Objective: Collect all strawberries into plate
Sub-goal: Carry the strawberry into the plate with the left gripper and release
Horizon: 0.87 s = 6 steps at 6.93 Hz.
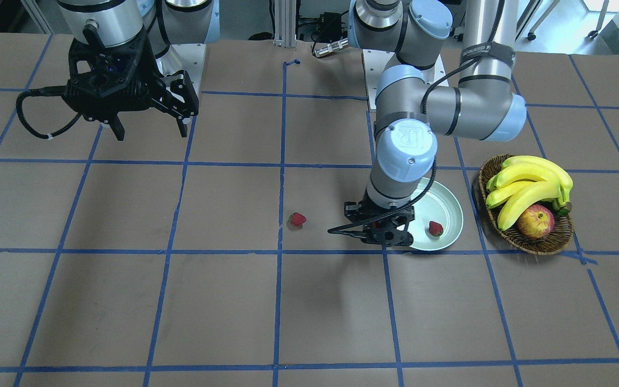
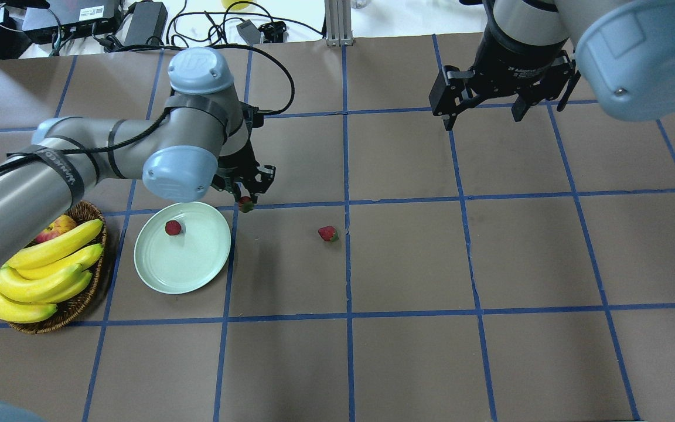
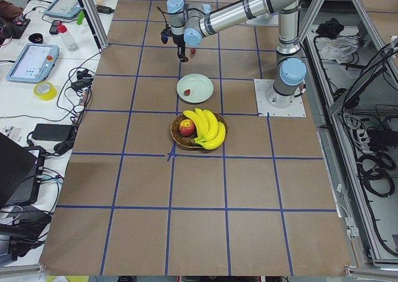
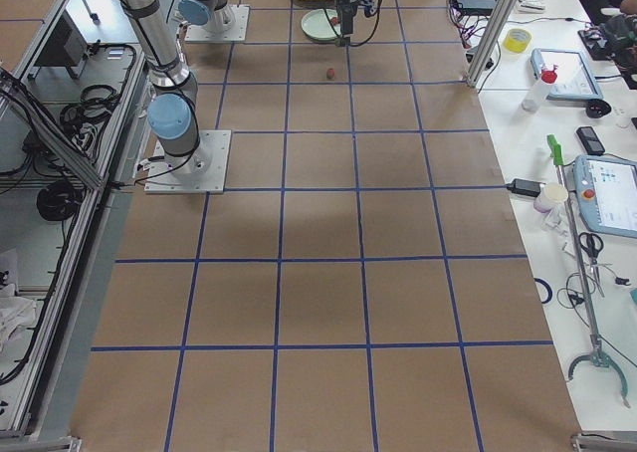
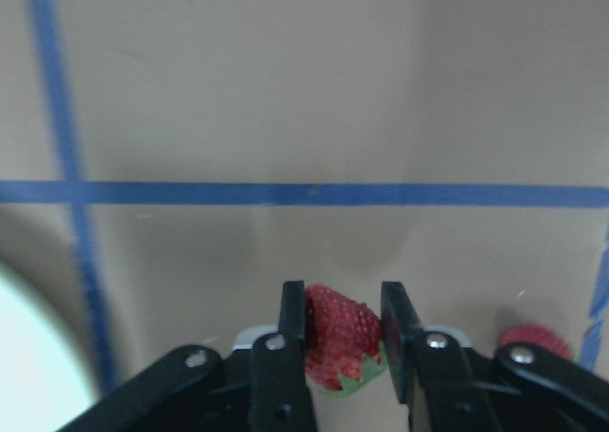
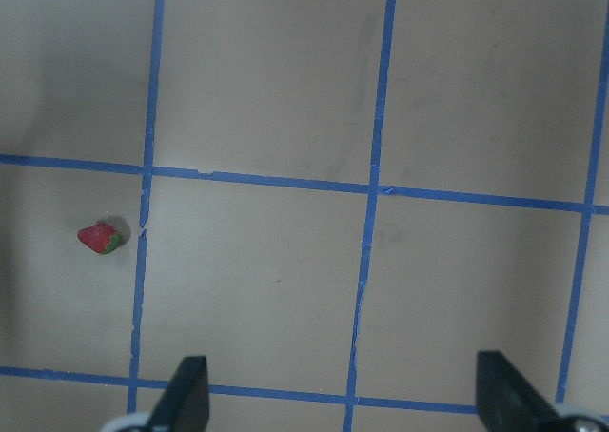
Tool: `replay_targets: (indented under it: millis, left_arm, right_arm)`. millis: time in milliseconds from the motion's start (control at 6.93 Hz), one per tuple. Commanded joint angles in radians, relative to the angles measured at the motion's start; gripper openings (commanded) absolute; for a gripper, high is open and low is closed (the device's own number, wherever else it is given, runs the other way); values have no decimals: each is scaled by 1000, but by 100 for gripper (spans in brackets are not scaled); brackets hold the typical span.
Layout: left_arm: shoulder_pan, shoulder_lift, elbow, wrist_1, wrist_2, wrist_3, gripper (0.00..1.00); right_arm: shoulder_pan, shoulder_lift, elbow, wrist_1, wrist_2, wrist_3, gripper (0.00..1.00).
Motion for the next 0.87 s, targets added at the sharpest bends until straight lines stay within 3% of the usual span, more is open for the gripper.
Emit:
replay_targets:
  millis: [0, 288, 433, 577, 721]
  left_arm:
    - [141, 51, -62, -40, 32, 237, 0]
    - [227, 44, -236, 183, 29, 350, 0]
    - [227, 30, -258, 221, 25, 346, 22]
    - [226, 34, -257, 212, 23, 342, 83]
    - [223, 44, -257, 204, 25, 309, 87]
  right_arm:
    - [1, 0, 0, 0, 0, 0, 100]
    - [1, 0, 0, 0, 0, 0, 100]
    - [1, 0, 2, 0, 0, 0, 100]
    - [1, 0, 2, 0, 1, 0, 100]
    - [1, 0, 2, 0, 0, 0, 100]
